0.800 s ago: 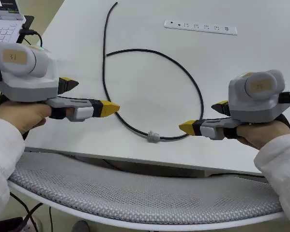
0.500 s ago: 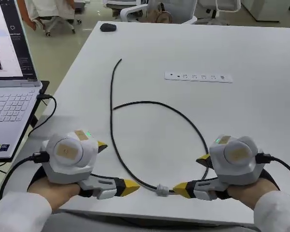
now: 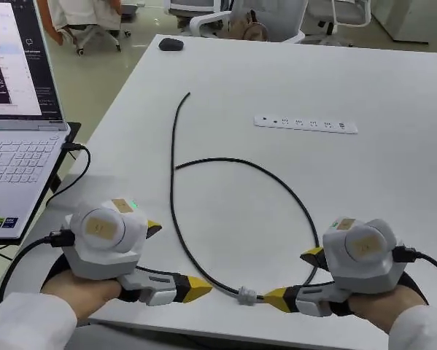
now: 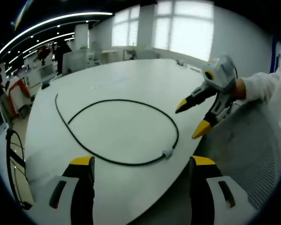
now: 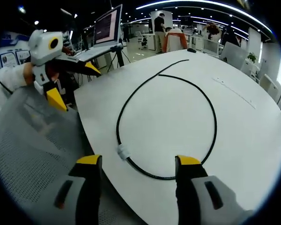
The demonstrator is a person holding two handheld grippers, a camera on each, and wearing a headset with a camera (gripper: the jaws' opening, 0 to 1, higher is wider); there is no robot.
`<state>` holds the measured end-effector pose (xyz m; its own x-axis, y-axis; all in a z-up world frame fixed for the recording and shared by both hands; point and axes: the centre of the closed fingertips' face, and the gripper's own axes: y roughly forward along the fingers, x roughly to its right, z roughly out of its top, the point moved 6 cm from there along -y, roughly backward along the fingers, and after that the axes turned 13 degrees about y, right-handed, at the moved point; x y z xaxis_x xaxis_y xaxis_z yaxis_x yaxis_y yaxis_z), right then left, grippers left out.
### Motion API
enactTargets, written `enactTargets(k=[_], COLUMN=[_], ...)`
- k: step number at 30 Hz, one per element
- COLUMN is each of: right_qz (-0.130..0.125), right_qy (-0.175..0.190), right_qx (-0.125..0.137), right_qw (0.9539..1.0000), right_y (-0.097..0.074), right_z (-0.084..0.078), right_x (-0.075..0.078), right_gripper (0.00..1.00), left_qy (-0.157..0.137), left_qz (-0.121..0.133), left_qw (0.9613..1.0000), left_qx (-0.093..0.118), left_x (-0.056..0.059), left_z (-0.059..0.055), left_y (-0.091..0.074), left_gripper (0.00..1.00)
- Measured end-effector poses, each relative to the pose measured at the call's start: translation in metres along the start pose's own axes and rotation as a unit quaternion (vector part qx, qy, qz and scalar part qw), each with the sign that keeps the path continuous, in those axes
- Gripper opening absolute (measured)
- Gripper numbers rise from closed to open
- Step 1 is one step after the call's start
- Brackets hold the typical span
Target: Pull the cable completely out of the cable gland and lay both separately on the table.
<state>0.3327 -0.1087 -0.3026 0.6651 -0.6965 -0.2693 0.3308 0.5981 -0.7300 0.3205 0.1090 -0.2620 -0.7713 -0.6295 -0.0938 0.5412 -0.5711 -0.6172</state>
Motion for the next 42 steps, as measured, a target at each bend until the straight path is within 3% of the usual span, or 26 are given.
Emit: enactTargets(k=[3, 10, 15, 22, 29, 35, 38, 42], right_qz=[0.001, 0.038, 0.047, 0.046, 0.053, 0.065, 0.068, 0.083], right_qy=[0.001, 0.035, 0.052, -0.006, -0.030, -0.086, -0.095, -0.109], right_qx=[-0.003, 0.020, 0.033, 0.014, -0.016, -0.028, -0.030, -0.035], right_qw=[1.0000, 0.9985, 0.9970, 0.9988, 0.9980, 0.9938, 0.9926, 0.9900], right_y=[0.000, -0.002, -0.006, 0.000, 0.013, 0.025, 0.029, 0.038], right_z=[-0.001, 0.004, 0.009, 0.011, 0.002, -0.004, -0.004, -0.006], right_x=[0.000, -0.007, -0.007, -0.004, -0.002, -0.004, -0.005, -0.007], right_gripper=[0.66, 0.66, 0.65, 0.62, 0.57, 0.45, 0.36, 0.33], left_qy=[-0.006, -0.012, -0.011, -0.014, -0.018, -0.023, -0.024, -0.023], left_qz=[0.001, 0.002, 0.003, 0.004, 0.006, 0.008, 0.008, 0.008], left_qw=[1.0000, 0.9999, 0.9999, 0.9999, 0.9998, 0.9996, 0.9996, 0.9997], left_qx=[0.001, 0.007, 0.007, 0.009, 0.007, 0.011, 0.010, 0.010], left_x=[0.000, -0.001, -0.001, -0.002, -0.004, -0.005, -0.005, -0.005], left_z=[0.000, 0.002, 0.003, 0.003, 0.002, 0.002, 0.002, 0.002], left_y=[-0.001, -0.002, -0.002, -0.003, -0.004, -0.005, -0.004, -0.004], left_gripper=[0.84, 0.82, 0.82, 0.81, 0.80, 0.80, 0.79, 0.79])
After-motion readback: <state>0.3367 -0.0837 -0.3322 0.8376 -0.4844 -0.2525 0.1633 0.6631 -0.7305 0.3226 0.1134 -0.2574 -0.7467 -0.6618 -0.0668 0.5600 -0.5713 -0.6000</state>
